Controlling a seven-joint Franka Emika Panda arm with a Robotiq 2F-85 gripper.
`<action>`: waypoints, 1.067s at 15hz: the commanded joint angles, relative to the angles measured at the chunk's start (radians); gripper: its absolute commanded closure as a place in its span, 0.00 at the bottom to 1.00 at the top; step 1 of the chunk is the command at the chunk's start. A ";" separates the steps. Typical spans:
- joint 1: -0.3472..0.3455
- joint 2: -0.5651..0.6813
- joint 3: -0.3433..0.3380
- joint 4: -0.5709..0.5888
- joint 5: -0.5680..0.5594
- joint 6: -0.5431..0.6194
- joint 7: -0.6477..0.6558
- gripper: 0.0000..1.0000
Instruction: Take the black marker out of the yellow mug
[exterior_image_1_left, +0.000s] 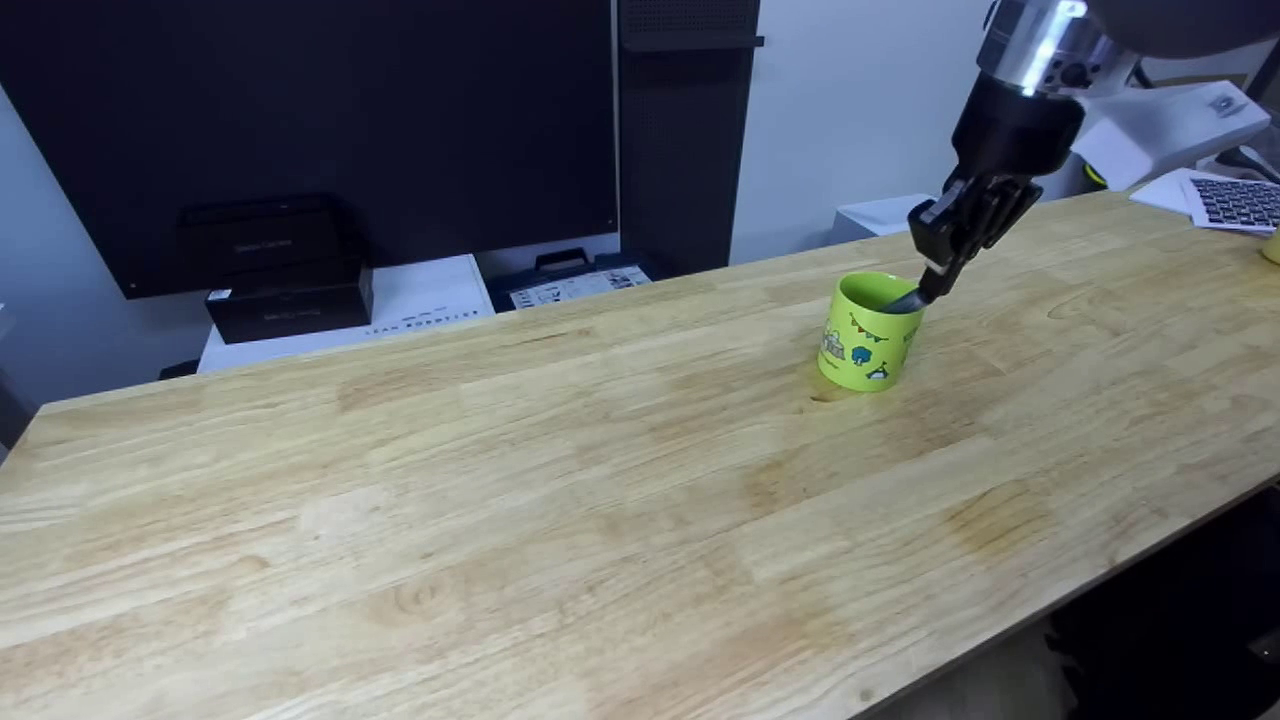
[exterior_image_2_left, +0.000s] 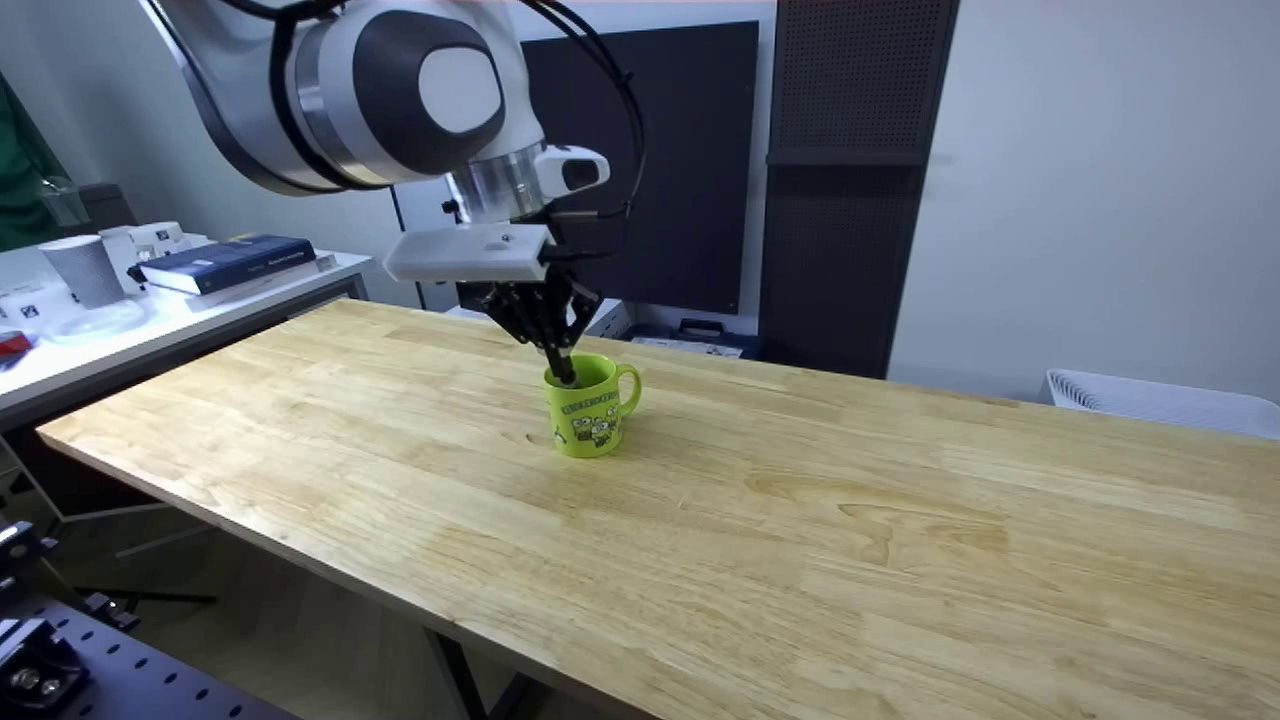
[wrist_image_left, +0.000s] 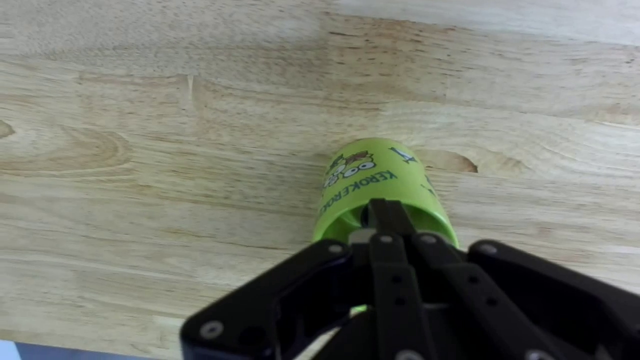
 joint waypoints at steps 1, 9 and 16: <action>-0.005 -0.019 0.004 0.001 0.002 -0.015 -0.018 0.74; -0.005 -0.009 0.007 0.020 -0.004 -0.011 -0.047 0.21; -0.009 0.031 0.007 0.046 -0.003 -0.013 -0.061 0.00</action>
